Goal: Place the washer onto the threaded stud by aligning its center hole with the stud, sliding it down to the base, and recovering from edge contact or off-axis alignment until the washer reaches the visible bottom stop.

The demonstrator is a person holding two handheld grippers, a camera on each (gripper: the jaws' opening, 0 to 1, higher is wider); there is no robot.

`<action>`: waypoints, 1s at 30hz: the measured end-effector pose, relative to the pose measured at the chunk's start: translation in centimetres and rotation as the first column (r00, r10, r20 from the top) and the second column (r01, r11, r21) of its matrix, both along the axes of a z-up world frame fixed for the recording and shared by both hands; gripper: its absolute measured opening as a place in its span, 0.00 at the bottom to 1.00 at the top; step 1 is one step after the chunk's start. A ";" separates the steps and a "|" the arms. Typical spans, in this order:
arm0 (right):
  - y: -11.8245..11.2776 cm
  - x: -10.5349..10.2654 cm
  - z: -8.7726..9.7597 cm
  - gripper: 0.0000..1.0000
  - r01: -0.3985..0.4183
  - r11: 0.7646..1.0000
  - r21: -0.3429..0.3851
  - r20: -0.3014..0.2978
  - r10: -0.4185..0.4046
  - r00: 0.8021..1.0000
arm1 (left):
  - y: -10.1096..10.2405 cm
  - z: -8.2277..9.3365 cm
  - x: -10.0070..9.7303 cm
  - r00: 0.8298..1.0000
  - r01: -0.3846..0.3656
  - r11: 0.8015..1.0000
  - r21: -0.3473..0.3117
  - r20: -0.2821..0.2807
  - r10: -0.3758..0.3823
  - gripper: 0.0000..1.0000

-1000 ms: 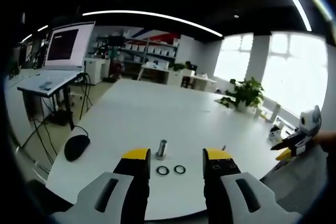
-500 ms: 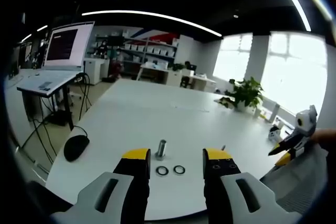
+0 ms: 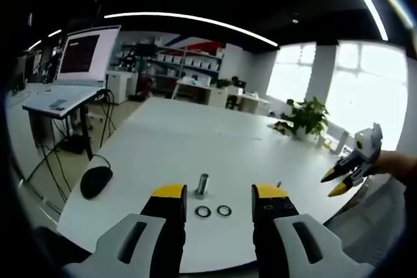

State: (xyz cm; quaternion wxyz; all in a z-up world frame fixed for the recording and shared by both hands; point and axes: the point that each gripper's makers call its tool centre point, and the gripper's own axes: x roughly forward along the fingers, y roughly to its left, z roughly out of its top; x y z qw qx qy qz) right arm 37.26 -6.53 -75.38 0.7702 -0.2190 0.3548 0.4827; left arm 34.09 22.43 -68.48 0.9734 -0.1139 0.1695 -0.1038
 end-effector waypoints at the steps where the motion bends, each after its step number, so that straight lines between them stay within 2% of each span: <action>1: 0.3 0.2 -0.2 0.36 -0.016 1.000 -0.015 -0.003 0.016 1.000 | 0.0 0.0 0.0 1.000 0.002 1.000 0.004 0.000 -0.002 0.38; 13: 1.8 1.4 -2.4 0.34 -0.148 0.981 -0.128 -0.043 0.144 0.989 | -0.2 0.1 0.1 1.000 0.004 1.000 0.002 -0.002 -0.004 0.38; 18: 2.0 1.5 -4.0 0.32 -0.223 0.956 -0.190 -0.094 0.209 0.973 | -0.2 0.1 0.1 1.000 0.005 1.000 0.002 -0.003 -0.005 0.38; 21: 2.6 1.7 -4.8 0.32 -0.254 0.946 -0.201 -0.119 0.234 0.965 | -0.2 0.2 0.1 1.000 0.002 1.000 0.000 -0.002 -0.002 0.38; 24: 2.7 2.2 -5.6 0.32 -0.288 0.929 -0.233 -0.121 0.266 0.956 | -0.2 0.2 0.1 1.000 -0.001 1.000 -0.001 -0.002 0.001 0.38; 30: 2.9 3.1 -6.9 0.31 -0.310 0.912 -0.268 -0.133 0.283 0.950 | -0.2 0.2 0.0 1.000 -0.002 1.000 -0.003 -0.003 0.002 0.38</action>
